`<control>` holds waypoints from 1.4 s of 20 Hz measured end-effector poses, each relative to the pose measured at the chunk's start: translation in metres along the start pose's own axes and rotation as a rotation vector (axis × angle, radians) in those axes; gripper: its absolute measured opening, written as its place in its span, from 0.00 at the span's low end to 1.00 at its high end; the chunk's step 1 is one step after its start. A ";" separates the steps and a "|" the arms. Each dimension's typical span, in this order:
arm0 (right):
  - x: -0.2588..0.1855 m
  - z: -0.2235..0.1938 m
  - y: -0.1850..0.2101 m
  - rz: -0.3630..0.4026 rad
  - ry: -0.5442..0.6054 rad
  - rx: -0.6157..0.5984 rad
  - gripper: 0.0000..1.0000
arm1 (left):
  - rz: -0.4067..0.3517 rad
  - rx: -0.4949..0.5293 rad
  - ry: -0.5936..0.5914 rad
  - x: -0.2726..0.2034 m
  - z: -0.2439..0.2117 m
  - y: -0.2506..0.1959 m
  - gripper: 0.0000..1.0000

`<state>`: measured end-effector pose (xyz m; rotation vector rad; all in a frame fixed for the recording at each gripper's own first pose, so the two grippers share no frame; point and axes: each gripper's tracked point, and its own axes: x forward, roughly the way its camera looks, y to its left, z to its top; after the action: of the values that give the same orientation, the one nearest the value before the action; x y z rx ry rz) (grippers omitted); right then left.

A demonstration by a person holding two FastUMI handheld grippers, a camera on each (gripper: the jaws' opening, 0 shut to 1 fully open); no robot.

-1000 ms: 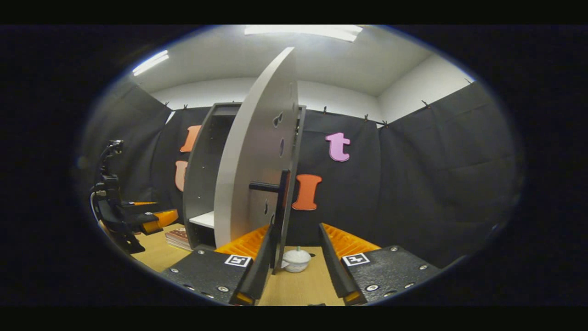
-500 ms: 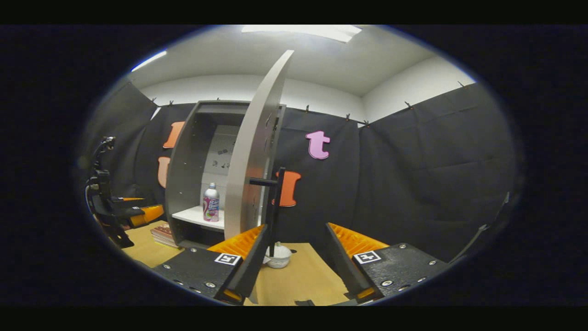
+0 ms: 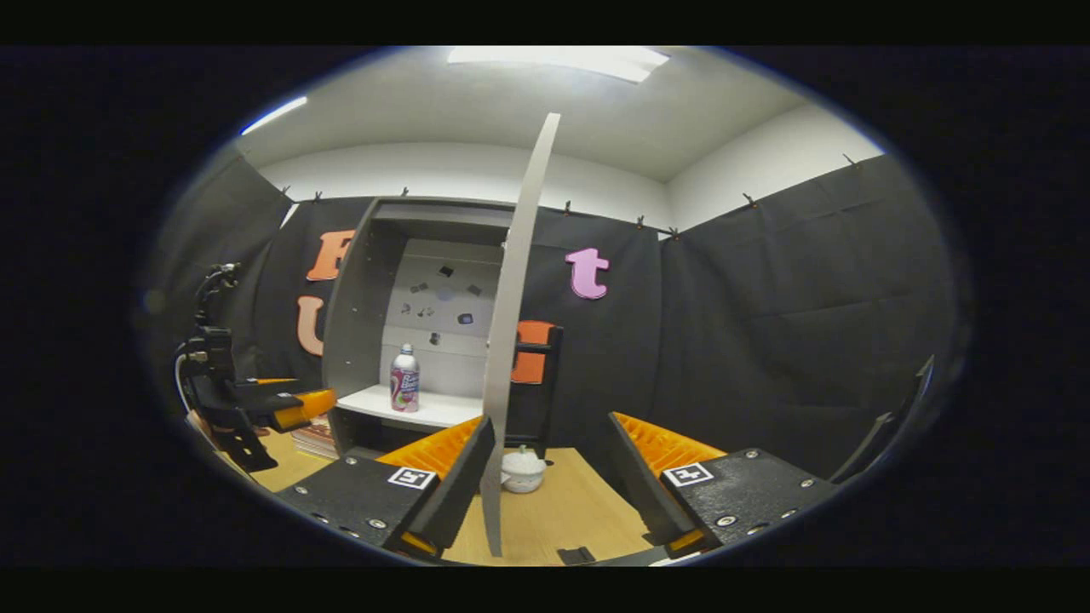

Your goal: Open the cabinet door with the right hand, grasp the bottle in the cabinet with the left hand and place it on the coaster, then close the cabinet door with the right hand.

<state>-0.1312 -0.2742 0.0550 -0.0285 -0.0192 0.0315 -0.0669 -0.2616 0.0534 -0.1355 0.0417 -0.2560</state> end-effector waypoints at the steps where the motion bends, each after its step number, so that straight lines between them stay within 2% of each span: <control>1: -0.001 0.002 0.006 0.009 -0.001 0.000 0.82 | 0.000 -0.002 0.001 -0.002 0.000 0.001 0.95; 7: 0.004 0.010 0.068 0.094 -0.023 0.019 0.83 | 0.016 0.005 -0.006 0.010 0.005 0.021 0.95; 10: 0.019 0.013 0.106 0.125 -0.041 0.066 0.87 | -0.006 -0.004 -0.002 0.036 0.002 0.031 0.95; 11: 0.027 0.013 0.117 0.129 -0.049 0.076 0.92 | -0.021 -0.004 -0.001 0.047 0.001 0.034 0.95; 21: 0.134 -0.025 0.212 0.009 0.003 0.096 0.93 | -0.270 0.040 0.024 0.182 -0.029 0.038 0.95; 25: 0.161 -0.042 0.230 0.011 0.055 0.082 0.94 | -0.319 0.054 0.028 0.218 -0.041 0.028 0.95; 28: 0.184 -0.048 0.229 -0.001 0.065 0.027 0.94 | -0.316 0.060 0.035 0.243 -0.050 0.026 0.95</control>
<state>0.0463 -0.0414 0.0035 -0.0028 0.0459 0.0296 0.1711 -0.3052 -0.0056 -0.0772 0.0472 -0.5748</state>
